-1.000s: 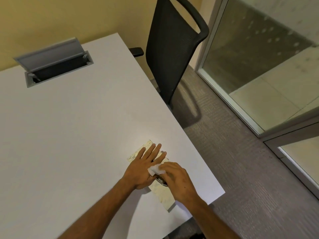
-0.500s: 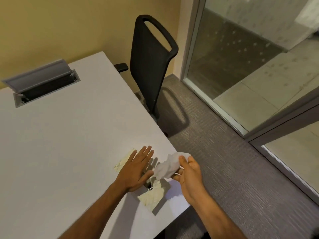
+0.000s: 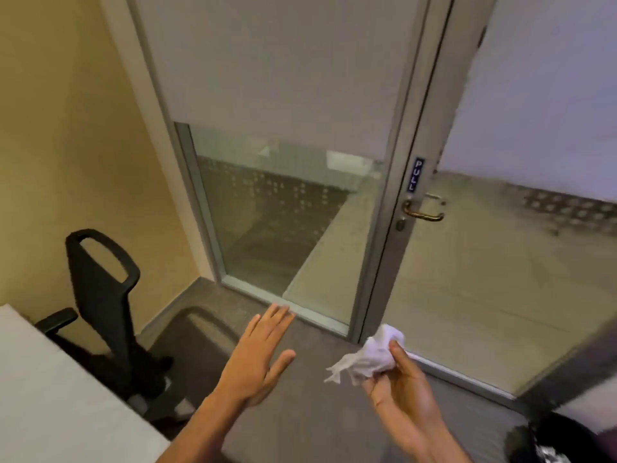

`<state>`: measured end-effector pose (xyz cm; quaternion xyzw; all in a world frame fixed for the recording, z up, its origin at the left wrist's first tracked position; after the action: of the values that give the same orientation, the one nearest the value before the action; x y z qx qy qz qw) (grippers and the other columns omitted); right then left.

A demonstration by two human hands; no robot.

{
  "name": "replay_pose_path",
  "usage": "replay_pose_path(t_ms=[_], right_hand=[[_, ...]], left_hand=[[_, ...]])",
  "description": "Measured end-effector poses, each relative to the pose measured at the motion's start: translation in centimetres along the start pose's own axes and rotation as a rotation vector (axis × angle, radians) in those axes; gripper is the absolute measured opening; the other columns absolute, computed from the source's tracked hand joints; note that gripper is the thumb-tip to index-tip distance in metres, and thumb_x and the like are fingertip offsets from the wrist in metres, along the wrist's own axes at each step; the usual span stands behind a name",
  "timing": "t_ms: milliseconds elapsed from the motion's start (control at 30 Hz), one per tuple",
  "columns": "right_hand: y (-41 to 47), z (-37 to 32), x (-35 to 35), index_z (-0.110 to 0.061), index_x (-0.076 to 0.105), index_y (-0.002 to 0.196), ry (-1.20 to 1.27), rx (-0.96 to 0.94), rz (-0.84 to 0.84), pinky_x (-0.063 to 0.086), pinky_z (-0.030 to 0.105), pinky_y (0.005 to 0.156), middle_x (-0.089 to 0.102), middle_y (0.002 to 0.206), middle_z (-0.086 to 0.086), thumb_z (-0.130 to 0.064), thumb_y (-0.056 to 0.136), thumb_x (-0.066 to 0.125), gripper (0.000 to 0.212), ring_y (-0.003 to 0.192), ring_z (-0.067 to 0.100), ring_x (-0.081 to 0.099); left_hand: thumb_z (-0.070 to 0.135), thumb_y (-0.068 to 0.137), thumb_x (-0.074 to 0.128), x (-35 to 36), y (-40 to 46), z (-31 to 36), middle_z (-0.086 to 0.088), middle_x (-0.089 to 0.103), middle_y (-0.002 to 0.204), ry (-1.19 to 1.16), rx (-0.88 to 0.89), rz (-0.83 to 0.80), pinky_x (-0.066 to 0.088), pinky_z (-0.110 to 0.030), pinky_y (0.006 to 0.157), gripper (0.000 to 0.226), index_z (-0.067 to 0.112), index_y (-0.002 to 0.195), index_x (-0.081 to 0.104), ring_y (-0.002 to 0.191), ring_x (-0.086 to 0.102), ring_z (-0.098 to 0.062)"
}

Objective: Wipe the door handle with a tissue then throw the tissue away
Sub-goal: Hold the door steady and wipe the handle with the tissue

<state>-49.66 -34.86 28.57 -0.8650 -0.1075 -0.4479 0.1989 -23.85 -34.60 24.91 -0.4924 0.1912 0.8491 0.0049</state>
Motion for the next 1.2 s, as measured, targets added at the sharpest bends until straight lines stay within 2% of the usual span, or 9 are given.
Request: replay_pose_path(t_ms=[133, 333, 400, 467, 533, 667, 800, 900, 1200], right_hand=[[-0.7, -10.4, -2.0, -0.024, 0.048, 0.1, 0.082, -0.205, 0.034, 0.052, 0.037, 0.079, 0.05, 0.087, 0.011, -0.017, 0.078, 0.068, 0.031, 0.078, 0.025, 0.055], [2.5, -19.5, -5.0, -0.007, 0.056, 0.129, 0.041, -0.313, 0.237, 0.049, 0.038, 0.102, 0.062, 0.119, 0.013, -0.013, 0.083, 0.062, 0.047, 0.115, 0.024, 0.055], [4.4, -22.0, -5.7, -0.012, 0.062, 0.114, -0.039, -0.372, 0.242, 0.057, 0.038, 0.083, 0.064, 0.104, 0.013, -0.015, 0.088, 0.06, 0.027, 0.098, 0.025, 0.062], [6.4, -24.5, -6.4, -0.021, 0.062, 0.087, -0.16, -0.436, 0.272, 0.045, 0.039, 0.058, 0.059, 0.082, 0.009, -0.016, 0.097, 0.053, 0.014, 0.067, 0.026, 0.055], [9.3, -26.8, -7.6, -0.018, 0.052, 0.078, -0.281, -0.496, 0.308, 0.033, 0.035, 0.053, 0.05, 0.076, 0.012, -0.017, 0.101, 0.047, 0.023, 0.057, 0.025, 0.04], [14.5, -29.8, -9.2, -0.011, 0.043, 0.077, -0.463, -0.584, 0.384, 0.033, 0.034, 0.046, 0.042, 0.064, 0.015, -0.013, 0.099, 0.046, 0.023, 0.044, 0.024, 0.03], [21.4, -32.4, -11.1, -0.009, 0.055, 0.081, -0.587, -0.585, 0.605, 0.038, 0.038, 0.067, 0.058, 0.076, 0.02, -0.019, 0.096, 0.049, 0.018, 0.063, 0.032, 0.049], [26.6, -34.5, -12.5, -0.013, 0.069, 0.088, -0.657, -0.583, 0.787, 0.046, 0.03, 0.067, 0.072, 0.078, 0.001, -0.022, 0.097, 0.057, 0.018, 0.071, 0.018, 0.063], [41.3, -41.7, -14.9, 0.0, 0.065, 0.084, -0.948, -0.484, 0.759, 0.052, 0.037, 0.071, 0.074, 0.086, 0.02, 0.002, 0.084, 0.054, 0.011, 0.073, 0.029, 0.066]], left_hand=[[0.055, 0.107, 0.039, 2.6, 10.1, 7.1, 0.004, 0.029, 0.172, -0.066, 0.151, -0.014, 0.01, -0.039, 0.13, 0.065, 0.022, 0.163, 0.034, 0.163, 0.005, -0.009], [0.058, 0.108, 0.034, 5.6, 23.1, 13.4, 0.006, 0.021, 0.175, -0.006, 0.322, -0.045, 0.006, -0.039, 0.132, 0.072, 0.018, 0.168, 0.031, 0.163, 0.002, -0.008], [0.055, 0.108, 0.035, 6.3, 27.2, 13.7, 0.005, 0.021, 0.175, 0.023, 0.363, -0.056, 0.007, -0.04, 0.133, 0.072, 0.016, 0.168, 0.032, 0.163, 0.003, -0.009], [0.055, 0.109, 0.035, 7.2, 31.4, 13.4, 0.004, 0.018, 0.176, 0.076, 0.41, -0.081, 0.007, -0.041, 0.133, 0.072, 0.016, 0.169, 0.03, 0.164, 0.003, -0.011], [0.056, 0.109, 0.032, 8.3, 36.2, 12.7, 0.003, 0.014, 0.177, 0.152, 0.475, -0.115, 0.005, -0.04, 0.133, 0.074, 0.016, 0.171, 0.025, 0.164, 0.001, -0.013], [0.056, 0.109, 0.029, 10.1, 44.7, 11.1, 0.001, 0.012, 0.177, 0.301, 0.618, -0.137, -0.002, -0.039, 0.132, 0.075, 0.016, 0.171, 0.024, 0.164, 0.001, -0.015], [0.052, 0.109, 0.037, 11.2, 53.8, 9.0, -0.006, 0.019, 0.176, 0.448, 0.776, -0.104, -0.001, -0.041, 0.13, 0.072, 0.013, 0.17, 0.03, 0.163, 0.011, -0.022], [0.053, 0.11, 0.036, 11.2, 60.4, 8.2, -0.006, 0.018, 0.176, 0.534, 0.854, -0.097, 0.001, -0.044, 0.131, 0.072, 0.015, 0.17, 0.028, 0.163, 0.01, -0.022], [0.046, 0.109, 0.044, 12.3, 74.1, 9.2, -0.011, 0.027, 0.174, 0.624, 1.045, 0.23, 0.014, -0.05, 0.129, 0.068, 0.01, 0.166, 0.039, 0.161, 0.023, -0.03]])
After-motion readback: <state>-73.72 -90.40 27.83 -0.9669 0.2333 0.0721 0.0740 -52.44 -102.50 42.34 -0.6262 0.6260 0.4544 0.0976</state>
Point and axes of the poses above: each hand's wrist, its own y-axis towards the middle knuckle, its own x-axis out of the palm, z = x × y, the point moved 2 cm from there along y, towards the middle knuckle
